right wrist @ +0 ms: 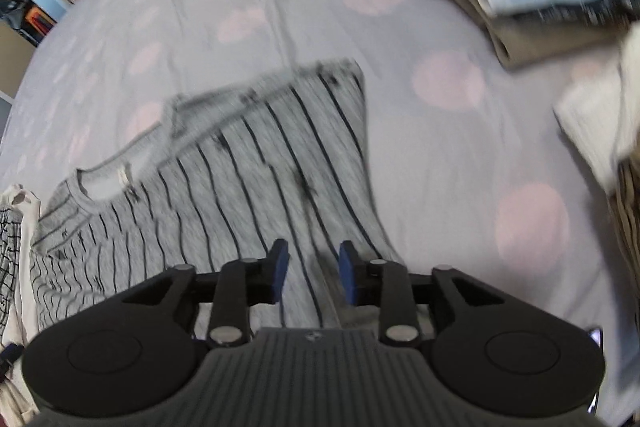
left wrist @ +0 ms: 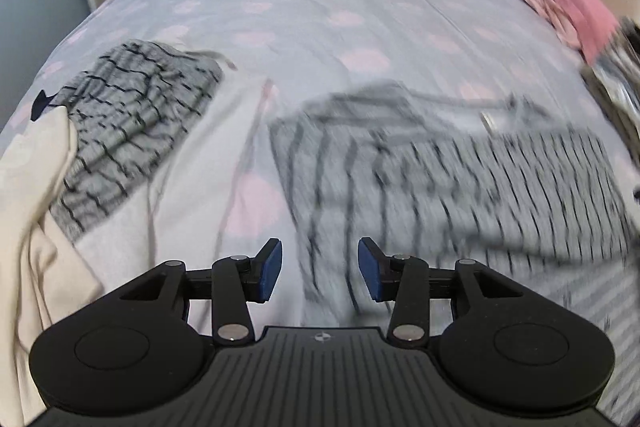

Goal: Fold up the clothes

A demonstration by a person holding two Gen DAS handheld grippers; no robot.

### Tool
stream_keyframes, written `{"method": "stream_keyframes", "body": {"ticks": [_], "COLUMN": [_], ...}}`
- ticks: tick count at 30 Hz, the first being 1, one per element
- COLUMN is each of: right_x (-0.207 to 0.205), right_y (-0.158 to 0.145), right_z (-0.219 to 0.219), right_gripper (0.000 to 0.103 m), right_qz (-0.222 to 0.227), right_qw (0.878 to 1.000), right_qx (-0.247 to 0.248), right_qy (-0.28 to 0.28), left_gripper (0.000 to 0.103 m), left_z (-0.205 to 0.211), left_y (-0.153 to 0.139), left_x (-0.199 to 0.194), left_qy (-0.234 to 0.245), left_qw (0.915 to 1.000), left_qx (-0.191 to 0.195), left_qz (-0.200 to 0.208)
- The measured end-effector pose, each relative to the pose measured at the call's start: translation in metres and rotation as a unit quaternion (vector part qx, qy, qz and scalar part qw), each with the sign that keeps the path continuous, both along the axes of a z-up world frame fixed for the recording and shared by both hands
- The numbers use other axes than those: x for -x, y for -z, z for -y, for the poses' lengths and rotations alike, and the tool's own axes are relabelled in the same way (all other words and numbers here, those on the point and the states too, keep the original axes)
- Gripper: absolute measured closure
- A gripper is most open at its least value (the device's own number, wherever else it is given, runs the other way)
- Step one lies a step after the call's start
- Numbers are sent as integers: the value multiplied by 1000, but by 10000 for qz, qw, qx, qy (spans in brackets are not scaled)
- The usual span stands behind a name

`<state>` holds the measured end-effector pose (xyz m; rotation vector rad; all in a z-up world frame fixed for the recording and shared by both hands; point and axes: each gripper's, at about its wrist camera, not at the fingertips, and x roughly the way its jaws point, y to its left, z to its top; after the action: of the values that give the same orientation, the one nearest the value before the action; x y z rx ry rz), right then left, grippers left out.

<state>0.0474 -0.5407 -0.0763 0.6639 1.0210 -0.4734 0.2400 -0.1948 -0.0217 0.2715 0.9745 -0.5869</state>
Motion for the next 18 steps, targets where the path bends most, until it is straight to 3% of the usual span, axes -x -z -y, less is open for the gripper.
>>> {"method": "stream_keyframes", "body": {"ticks": [8, 18], "right_x": [-35, -66], "right_y": [2, 23], "right_z": [9, 15], "right_gripper": [68, 68], "right_qz": [570, 501], "right_qw": [9983, 9987], "right_qx": [90, 65], "right_qy": [13, 49], "left_gripper": [63, 63], "left_z": [1, 18], "left_y": [34, 65], "left_x": [-80, -109], "left_qy": [-852, -892], "left_qw": [9932, 9885], "left_qx": [621, 938], "left_qz": [-494, -778]}}
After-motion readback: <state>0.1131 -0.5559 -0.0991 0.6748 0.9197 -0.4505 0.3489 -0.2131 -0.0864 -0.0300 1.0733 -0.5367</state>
